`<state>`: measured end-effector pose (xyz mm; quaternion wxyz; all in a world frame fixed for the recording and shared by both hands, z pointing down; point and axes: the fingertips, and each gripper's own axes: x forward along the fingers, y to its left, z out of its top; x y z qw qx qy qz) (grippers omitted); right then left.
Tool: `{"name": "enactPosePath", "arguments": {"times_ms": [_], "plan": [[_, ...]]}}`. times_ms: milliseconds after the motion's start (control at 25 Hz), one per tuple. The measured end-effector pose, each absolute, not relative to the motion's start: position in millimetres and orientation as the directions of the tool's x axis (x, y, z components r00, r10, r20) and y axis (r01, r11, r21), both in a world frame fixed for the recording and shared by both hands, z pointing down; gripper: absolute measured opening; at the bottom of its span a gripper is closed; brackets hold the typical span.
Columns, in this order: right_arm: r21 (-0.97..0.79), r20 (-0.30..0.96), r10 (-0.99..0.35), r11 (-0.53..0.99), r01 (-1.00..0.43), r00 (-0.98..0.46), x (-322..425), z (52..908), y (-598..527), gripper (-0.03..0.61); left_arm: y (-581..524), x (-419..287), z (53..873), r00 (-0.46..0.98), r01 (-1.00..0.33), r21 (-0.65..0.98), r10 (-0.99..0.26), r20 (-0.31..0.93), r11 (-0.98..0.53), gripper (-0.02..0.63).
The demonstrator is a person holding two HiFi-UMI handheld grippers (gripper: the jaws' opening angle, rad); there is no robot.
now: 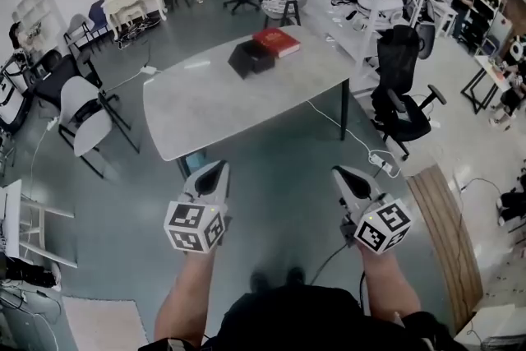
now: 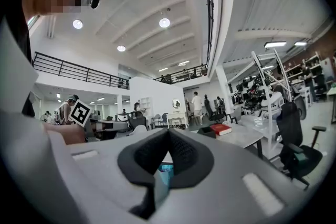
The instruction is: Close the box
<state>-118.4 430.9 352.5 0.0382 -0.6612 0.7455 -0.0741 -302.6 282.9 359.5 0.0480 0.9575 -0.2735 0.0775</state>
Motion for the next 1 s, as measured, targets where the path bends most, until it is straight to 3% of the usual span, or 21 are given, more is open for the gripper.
{"name": "enactPosePath", "arguments": {"times_ms": [320, 1000], "plan": [[-0.010, 0.081, -0.992, 0.099, -0.995, -0.100, -86.4, 354.6, 445.2, 0.000, 297.1, -280.7, 360.0, 0.821, -0.559, 0.054, -0.543, 0.176, -0.828, 0.011], [0.000, 0.174, -0.974, 0.148, -0.989, -0.146, -50.1, 383.0, 441.3, 0.002, 304.6, -238.0, 387.1, 0.817, -0.565, 0.095, -0.540, 0.200, -0.820, 0.011]]}}
